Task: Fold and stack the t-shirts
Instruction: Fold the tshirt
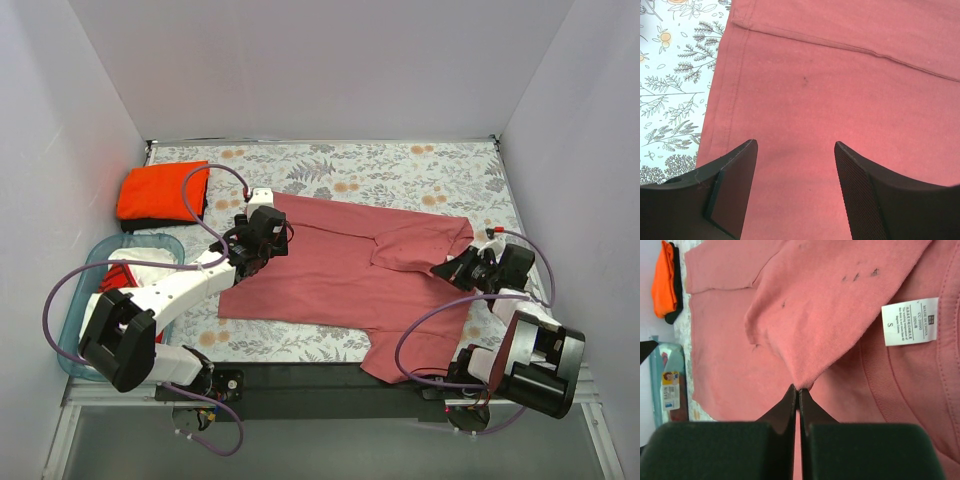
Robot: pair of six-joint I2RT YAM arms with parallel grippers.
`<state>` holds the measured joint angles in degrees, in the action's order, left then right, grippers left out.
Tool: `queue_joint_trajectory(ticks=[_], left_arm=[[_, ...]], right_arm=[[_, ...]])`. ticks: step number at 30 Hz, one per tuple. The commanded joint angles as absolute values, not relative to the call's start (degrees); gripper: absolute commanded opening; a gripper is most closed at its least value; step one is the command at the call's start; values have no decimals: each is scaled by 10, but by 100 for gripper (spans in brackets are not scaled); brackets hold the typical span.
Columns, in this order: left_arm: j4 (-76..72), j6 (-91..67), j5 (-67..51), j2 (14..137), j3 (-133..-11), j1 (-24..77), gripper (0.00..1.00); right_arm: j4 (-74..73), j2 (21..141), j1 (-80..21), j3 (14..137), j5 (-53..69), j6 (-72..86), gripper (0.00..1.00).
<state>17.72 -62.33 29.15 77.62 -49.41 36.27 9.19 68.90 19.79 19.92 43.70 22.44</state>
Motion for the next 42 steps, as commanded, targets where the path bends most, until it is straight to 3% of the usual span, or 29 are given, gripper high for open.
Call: queue_joint_trajectory(ticks=[1, 29, 42], left_arm=[[173, -617, 298, 780, -504, 362, 62], [181, -615, 292, 796, -511, 362, 61], [185, -615, 291, 804, -512, 362, 61]], right_arm=[[91, 666, 196, 181, 440, 265, 1], [46, 617, 185, 175, 402, 348, 1], [35, 685, 185, 149, 375, 302, 1]])
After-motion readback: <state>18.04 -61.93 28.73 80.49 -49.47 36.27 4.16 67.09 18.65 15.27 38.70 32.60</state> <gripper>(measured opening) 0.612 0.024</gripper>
